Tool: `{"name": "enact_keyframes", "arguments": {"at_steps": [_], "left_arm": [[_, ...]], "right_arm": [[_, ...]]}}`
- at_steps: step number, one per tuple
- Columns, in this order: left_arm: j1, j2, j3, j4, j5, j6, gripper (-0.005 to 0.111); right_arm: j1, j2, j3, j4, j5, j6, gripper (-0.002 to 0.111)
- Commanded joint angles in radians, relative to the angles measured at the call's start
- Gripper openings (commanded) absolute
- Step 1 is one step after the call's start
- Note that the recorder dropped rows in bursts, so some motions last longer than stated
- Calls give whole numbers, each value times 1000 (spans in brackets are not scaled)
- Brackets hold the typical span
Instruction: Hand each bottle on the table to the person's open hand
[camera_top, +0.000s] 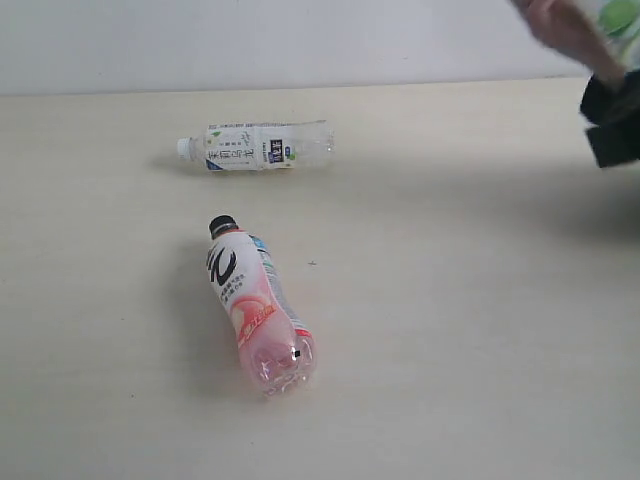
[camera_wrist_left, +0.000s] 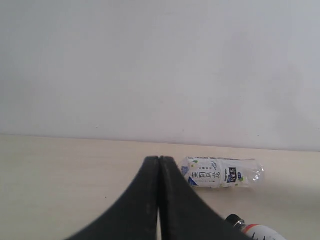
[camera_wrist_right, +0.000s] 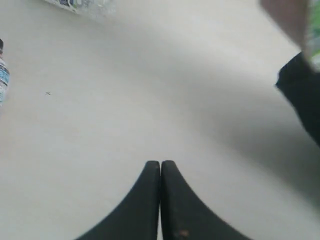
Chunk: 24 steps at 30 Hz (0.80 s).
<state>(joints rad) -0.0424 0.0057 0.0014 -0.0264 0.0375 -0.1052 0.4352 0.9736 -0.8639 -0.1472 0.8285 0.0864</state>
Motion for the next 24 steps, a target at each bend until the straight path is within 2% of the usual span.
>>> {"name": "enact_keyframes", "arguments": {"at_steps": [1,5,12,18,24], "left_arm": [[3,-6,-1,-4,-1,-3,0],[3,-6,-1,-4,-1,-3,0],[3,-6,-1,-4,-1,-3,0],[3,-6,-1,-4,-1,-3,0],[3,-6,-1,-4,-1,-3,0]], "right_arm": [[0,-275,172,8,-92,-7,1],[0,-435,229,5,-105,-7,0],[0,-575,330,8,-102,-6,0],[0,-674,338,-11,-104,-8,0],[0,-719,340,-82,-11,-8,0]]}}
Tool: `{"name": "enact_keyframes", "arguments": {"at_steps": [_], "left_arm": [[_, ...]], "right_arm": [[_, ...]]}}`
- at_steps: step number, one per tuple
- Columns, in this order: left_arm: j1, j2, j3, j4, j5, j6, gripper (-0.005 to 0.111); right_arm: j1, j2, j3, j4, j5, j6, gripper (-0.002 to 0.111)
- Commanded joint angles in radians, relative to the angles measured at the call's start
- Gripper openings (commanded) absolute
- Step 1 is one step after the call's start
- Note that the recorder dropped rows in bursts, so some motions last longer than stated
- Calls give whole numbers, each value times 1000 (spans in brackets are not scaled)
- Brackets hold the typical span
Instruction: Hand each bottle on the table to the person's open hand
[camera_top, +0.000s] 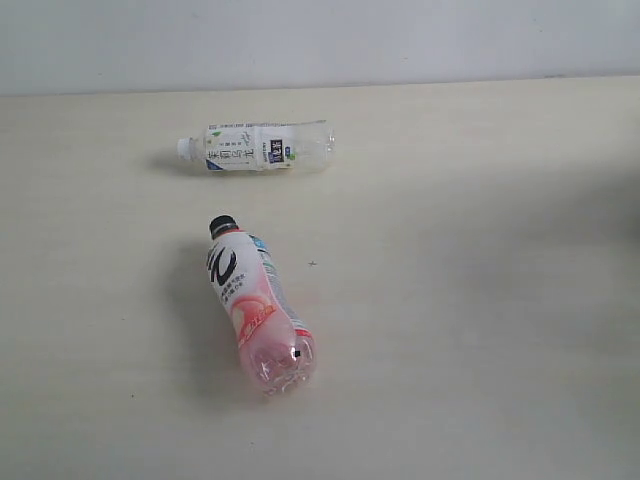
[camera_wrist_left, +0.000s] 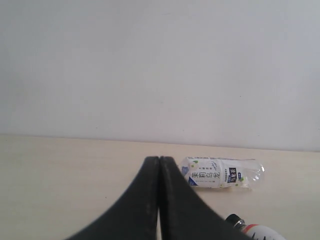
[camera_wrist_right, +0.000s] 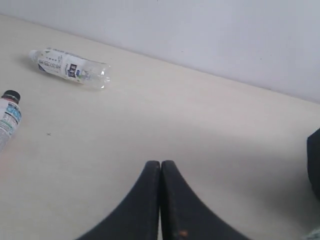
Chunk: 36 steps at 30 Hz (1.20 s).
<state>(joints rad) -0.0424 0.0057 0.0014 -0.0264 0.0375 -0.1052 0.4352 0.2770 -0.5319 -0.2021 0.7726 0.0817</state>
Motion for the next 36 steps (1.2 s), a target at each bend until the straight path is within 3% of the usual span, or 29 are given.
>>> {"name": "enact_keyframes", "arguments": {"at_steps": [1,36], "left_arm": [[3,-6,-1,-4,-1,-3,0],[3,-6,-1,-4,-1,-3,0]], "right_arm": [[0,-29,8,-27,49,-3,0],[0,-125,38,-45,37,43,0]]}}
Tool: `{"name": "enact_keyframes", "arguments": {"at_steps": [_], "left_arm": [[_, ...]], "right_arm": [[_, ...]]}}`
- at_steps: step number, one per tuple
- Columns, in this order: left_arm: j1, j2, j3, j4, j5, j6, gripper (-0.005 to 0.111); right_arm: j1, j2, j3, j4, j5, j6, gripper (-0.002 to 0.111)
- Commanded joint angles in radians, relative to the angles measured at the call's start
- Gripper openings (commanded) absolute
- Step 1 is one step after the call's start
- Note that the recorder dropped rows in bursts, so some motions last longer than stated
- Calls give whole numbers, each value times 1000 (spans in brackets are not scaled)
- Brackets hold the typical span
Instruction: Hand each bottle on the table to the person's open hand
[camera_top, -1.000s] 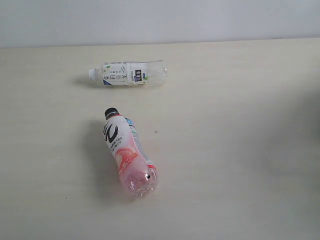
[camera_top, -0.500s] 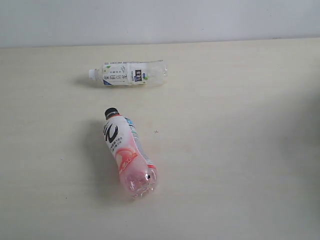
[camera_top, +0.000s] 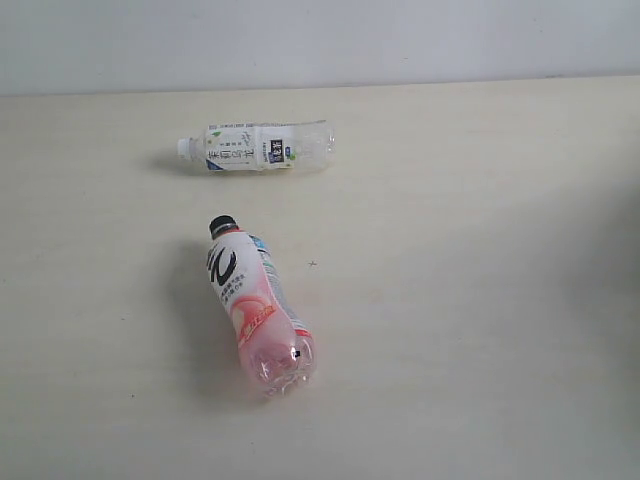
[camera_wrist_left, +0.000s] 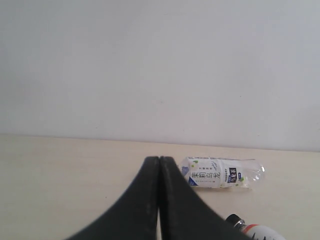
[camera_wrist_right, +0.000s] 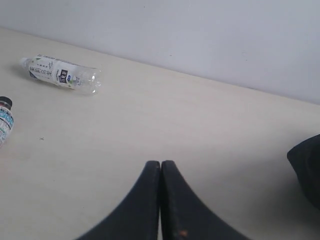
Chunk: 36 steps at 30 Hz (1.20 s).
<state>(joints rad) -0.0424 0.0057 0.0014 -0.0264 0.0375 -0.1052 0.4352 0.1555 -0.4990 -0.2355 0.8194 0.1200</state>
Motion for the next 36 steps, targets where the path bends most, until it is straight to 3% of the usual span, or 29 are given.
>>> {"name": "enact_keyframes", "arguments": {"at_steps": [1,17,24,31,36], "left_arm": [[3,-6,-1,-4,-1,-3,0],[3,-6,-1,-4,-1,-3,0],[3,-6,-1,-4,-1,-3,0],[3,-6,-1,-4,-1,-3,0],[3,-6,-1,-4,-1,-3,0]], "right_arm": [[0,-4,5,-14,-15,12,0],[0,-4,44,14,-107,49,0],[0,-4,44,123,-111,158,0],[0,-4,131,71,-228,161,0],[0,-4,317,-89,-384,161,0]]}}
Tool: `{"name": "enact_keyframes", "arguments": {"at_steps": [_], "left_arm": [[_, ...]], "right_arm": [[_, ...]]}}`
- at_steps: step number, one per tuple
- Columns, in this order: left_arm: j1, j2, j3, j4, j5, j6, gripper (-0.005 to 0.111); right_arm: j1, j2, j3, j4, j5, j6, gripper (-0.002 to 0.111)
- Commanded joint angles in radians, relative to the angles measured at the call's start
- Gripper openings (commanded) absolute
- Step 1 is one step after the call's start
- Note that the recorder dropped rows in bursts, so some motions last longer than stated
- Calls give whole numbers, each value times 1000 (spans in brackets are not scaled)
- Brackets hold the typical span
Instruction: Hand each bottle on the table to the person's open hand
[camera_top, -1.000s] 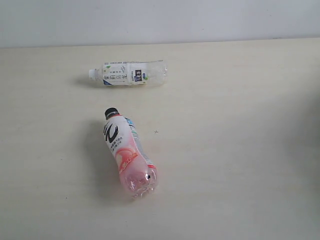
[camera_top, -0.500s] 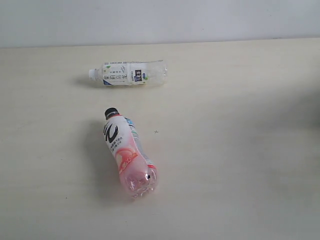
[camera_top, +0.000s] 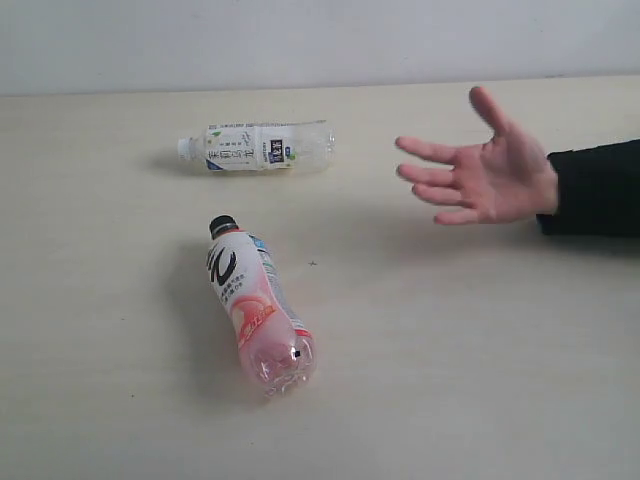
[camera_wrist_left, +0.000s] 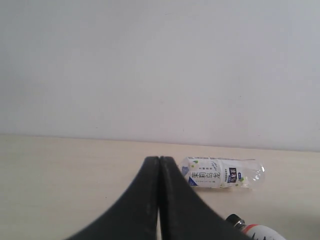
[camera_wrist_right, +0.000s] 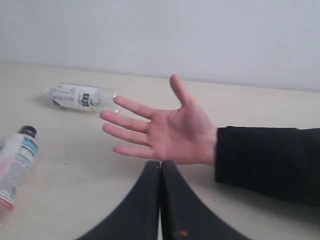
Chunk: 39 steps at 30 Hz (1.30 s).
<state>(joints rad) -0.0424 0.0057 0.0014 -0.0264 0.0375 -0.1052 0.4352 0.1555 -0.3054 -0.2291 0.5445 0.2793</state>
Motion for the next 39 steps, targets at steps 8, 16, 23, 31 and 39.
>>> {"name": "enact_keyframes", "arguments": {"at_steps": [8,16,23,31,39], "left_arm": [[3,-6,-1,-4,-1,-3,0],[3,-6,-1,-4,-1,-3,0],[3,-6,-1,-4,-1,-3,0],[3,-6,-1,-18,-71,-58,0],[3,-6,-1,-18,-208,-282,0]], "right_arm": [[0,-4,145,-88,-129,36,0],[0,-4,145,-88,-129,36,0],[0,-4,145,-88,-129,36,0],[0,-4,145,-88,-129,36,0],[0,-4,145,-88,-129,36,0]]}}
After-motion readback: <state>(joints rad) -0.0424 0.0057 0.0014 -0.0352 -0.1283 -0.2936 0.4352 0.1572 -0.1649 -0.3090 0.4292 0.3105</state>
